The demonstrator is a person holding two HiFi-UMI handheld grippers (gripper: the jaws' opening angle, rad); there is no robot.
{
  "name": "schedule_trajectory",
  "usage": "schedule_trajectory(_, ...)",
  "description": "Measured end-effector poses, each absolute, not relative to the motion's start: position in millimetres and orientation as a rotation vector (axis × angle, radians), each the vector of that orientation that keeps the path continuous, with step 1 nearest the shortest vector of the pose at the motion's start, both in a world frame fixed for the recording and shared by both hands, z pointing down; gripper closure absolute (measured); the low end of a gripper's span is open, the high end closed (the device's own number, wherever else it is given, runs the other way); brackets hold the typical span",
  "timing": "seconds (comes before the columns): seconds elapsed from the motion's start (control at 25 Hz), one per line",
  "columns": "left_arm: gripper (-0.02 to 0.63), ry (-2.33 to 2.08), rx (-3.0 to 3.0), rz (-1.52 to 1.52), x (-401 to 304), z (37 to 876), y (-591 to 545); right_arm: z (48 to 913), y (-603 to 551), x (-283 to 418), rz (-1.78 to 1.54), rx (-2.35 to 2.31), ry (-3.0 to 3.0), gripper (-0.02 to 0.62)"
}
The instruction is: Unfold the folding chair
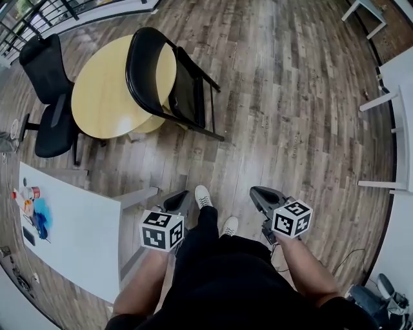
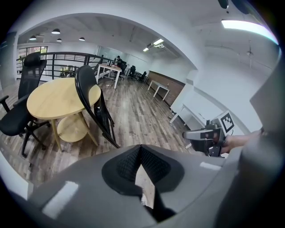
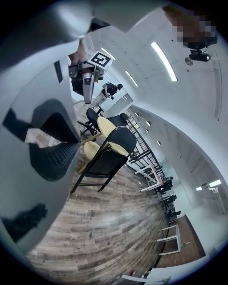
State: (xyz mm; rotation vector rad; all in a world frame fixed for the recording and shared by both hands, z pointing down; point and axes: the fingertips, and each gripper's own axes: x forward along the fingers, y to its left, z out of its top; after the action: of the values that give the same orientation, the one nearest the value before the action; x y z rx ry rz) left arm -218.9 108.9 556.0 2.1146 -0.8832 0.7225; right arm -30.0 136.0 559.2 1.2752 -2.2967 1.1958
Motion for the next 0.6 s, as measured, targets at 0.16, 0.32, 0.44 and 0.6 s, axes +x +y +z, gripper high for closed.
schedule_trajectory(0.16, 0.598, -0.918, 2.116, 0.720, -233.4, 559.9, 75.2, 562.3, 115.0, -32.6, 1.195, 1.280, -2.278, 0.591)
schedule_trajectory(0.32, 0.598, -0.922, 2.112, 0.710, -240.0, 562.4, 50.2, 562.4, 92.4, -34.1, 1.190, 1.291, -2.261, 0.591)
schedule_trajectory(0.44, 0.598, -0.915, 2.111, 0.699, -242.1, 563.7, 36.6, 559.9, 75.2, -38.1, 1.180, 1.293, -2.259, 0.591)
schedule_trajectory(0.6, 0.598, -0.909, 2.117, 0.681, -242.9, 563.2, 22.1, 554.7, 53.5, -42.1, 1.151, 1.292, -2.268, 0.591)
